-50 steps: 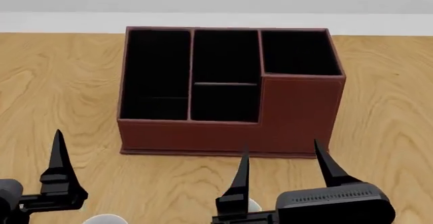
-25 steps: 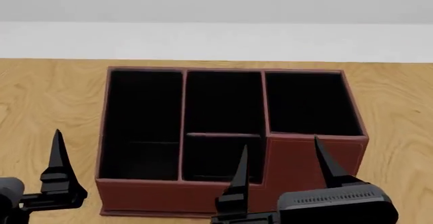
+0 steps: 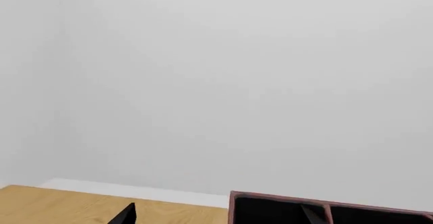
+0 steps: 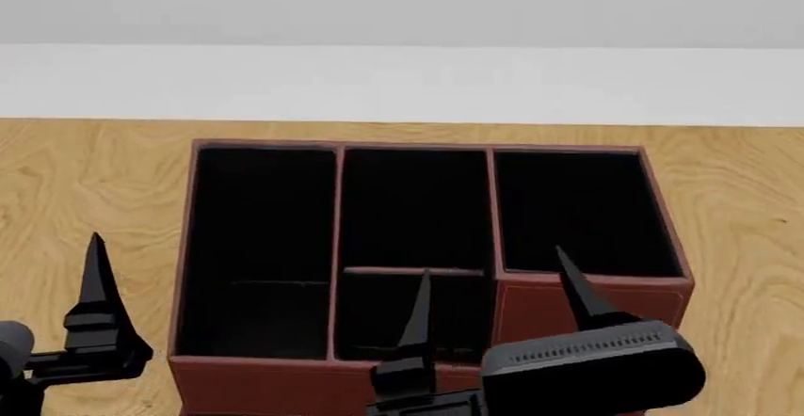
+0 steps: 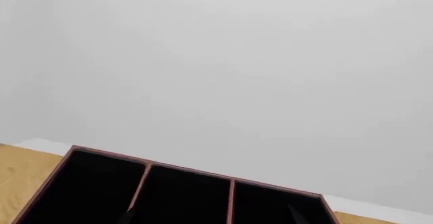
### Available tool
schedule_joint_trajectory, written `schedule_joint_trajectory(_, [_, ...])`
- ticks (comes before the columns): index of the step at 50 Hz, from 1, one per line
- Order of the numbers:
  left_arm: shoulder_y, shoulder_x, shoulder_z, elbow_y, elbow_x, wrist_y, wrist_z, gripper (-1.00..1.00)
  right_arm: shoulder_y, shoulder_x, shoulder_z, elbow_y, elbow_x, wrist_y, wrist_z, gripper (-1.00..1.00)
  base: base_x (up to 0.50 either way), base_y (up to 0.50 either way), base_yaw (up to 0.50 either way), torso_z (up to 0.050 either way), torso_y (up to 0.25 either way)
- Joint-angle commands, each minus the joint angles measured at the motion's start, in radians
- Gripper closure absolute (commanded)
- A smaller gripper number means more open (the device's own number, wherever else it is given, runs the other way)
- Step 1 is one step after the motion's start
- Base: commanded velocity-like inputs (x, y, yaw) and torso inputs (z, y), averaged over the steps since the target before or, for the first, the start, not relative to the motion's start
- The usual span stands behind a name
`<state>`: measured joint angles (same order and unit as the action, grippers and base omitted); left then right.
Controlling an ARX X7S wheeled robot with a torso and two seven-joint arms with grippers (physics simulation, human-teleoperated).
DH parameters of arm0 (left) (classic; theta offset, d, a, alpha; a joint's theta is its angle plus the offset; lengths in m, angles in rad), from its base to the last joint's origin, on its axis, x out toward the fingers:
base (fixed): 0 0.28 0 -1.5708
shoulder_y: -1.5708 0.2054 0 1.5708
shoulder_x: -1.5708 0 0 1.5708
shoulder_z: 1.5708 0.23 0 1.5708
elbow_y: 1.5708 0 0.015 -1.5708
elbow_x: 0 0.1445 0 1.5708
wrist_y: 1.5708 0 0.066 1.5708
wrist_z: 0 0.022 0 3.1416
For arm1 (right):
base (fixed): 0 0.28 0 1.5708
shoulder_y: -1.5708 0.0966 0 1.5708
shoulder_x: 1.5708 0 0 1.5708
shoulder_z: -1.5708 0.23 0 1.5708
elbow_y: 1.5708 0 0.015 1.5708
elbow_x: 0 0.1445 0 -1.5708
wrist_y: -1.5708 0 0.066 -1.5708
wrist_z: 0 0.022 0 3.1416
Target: Pick up the white mug and place it to the right of the caddy.
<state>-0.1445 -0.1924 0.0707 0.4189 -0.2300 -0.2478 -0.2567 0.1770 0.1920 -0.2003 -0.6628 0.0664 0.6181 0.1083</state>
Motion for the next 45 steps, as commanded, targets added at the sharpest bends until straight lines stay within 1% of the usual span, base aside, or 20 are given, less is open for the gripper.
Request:
schedule_joint_trajectory(1, [-0.053,-0.035,-0.056,-0.007,-0.036,-0.035,-0.015,-1.0,0.175,-0.004,-0.143,-0.212,-0.041,0.483,0.027,-1.0,0.0,0.0,0.0,0.0,0.0])
schedule_joint_trajectory(3, [-0.068,-0.043,-0.076,-0.019,-0.047,-0.042,-0.018,-1.0,0.236,-0.021,-0.175,-0.264,-0.041,0.614,0.029,-1.0,0.0,0.0,0.0,0.0,0.0])
schedule_joint_trajectory(6, [-0.079,-0.051,-0.103,-0.017,-0.062,-0.056,-0.027,-1.0,0.299,-0.038,-0.209,-0.31,-0.029,0.742,0.021,-1.0,0.0,0.0,0.0,0.0,0.0])
schedule_joint_trajectory(8, [-0.082,-0.052,-0.106,-0.02,-0.062,-0.056,-0.031,-1.0,0.313,-0.043,-0.216,-0.319,-0.029,0.771,0.026,-1.0,0.0,0.0,0.0,0.0,0.0])
schedule_joint_trajectory(9, [-0.09,-0.055,-0.117,-0.026,-0.067,-0.064,-0.037,-1.0,0.347,-0.057,-0.222,-0.352,-0.02,0.838,0.018,-1.0,0.0,0.0,0.0,0.0,0.0])
schedule_joint_trajectory(10, [-0.098,-0.06,-0.129,-0.03,-0.068,-0.072,-0.045,-1.0,0.386,-0.076,-0.217,-0.382,-0.001,0.914,0.003,-1.0,0.0,0.0,0.0,0.0,0.0])
schedule_joint_trajectory(11, [-0.105,-0.061,-0.138,-0.037,-0.062,-0.067,-0.054,-1.0,0.409,-0.089,-0.191,-0.384,0.066,0.952,-0.003,-1.0,0.0,0.0,0.0,0.0,0.0])
schedule_joint_trajectory(12, [-0.108,-0.062,-0.142,-0.039,-0.065,-0.07,-0.056,-1.0,0.414,-0.078,-0.159,-0.384,0.176,0.952,0.05,-1.0,0.0,0.0,0.0,0.0,0.0])
schedule_joint_trajectory(13, [-0.116,-0.063,-0.157,-0.044,-0.075,-0.079,-0.062,-1.0,0.417,-0.057,-0.1,-0.379,0.326,0.952,0.152,-1.0,0.0,0.0,0.0,0.0,0.0])
schedule_joint_trajectory(15, [-0.123,-0.067,-0.173,-0.048,-0.085,-0.083,-0.066,-1.0,0.494,0.015,0.002,-0.284,0.626,0.952,0.452,-1.0,0.0,0.0,0.0,0.0,0.0])
schedule_joint_trajectory(17, [-0.129,-0.073,-0.195,-0.049,-0.101,-0.091,-0.07,-1.0,0.552,0.029,0.017,-0.198,0.926,0.948,0.752,-1.0,0.0,0.0,0.0,0.0,0.0])
schedule_joint_trajectory(18, [-0.132,-0.076,-0.2,-0.052,-0.102,-0.091,-0.072,-1.0,0.554,0.022,0.029,-0.19,1.076,0.927,0.842,-1.0,0.0,0.0,0.0,0.0,0.0])
schedule_joint_trajectory(21, [-0.138,-0.079,-0.222,-0.052,-0.118,-0.102,-0.081,-1.0,0.578,0.039,-0.001,-0.148,1.526,0.904,0.968,-1.0,0.0,0.0,0.0,0.0,0.0])
schedule_joint_trajectory(23, [-0.135,-0.079,-0.224,-0.038,-0.124,-0.109,-0.084,-1.0,0.586,0.052,-0.017,-0.139,1.634,0.868,1.028,-1.0,0.0,0.0,0.0,0.0,0.0])
schedule_joint_trajectory(27, [-0.14,-0.087,-0.225,-0.049,-0.113,-0.105,-0.089,-1.0,0.606,0.077,-0.086,-0.133,1.764,0.813,1.14,-1.0,0.0,0.0,0.0,0.0,0.0])
schedule_joint_trajectory(33, [-0.141,-0.093,-0.245,-0.051,-0.124,-0.109,-0.096,-1.0,0.661,0.097,-0.157,-0.14,1.874,0.744,1.24,-1.0,0.0,0.0,0.0,0.0,0.0])
schedule_joint_trajectory(37, [-0.144,-0.096,-0.249,-0.054,-0.127,-0.109,-0.097,-1.0,0.662,0.084,-0.177,-0.129,1.91,0.716,1.229,-1.0,0.0,0.0,0.0,0.0,0.0])
schedule_joint_trajectory(42, [-0.147,-0.1,-0.259,-0.058,-0.135,-0.109,-0.099,-1.0,0.663,0.094,-0.228,-0.11,1.964,0.677,1.265,-1.0,0.0,0.0,0.0,0.0,0.0])
schedule_joint_trajectory(45, [-0.148,-0.103,-0.267,-0.057,-0.138,-0.11,-0.103,-1.0,0.646,0.096,-0.228,-0.116,1.971,0.661,1.261,-1.0,0.0,0.0,0.0,0.0,0.0])
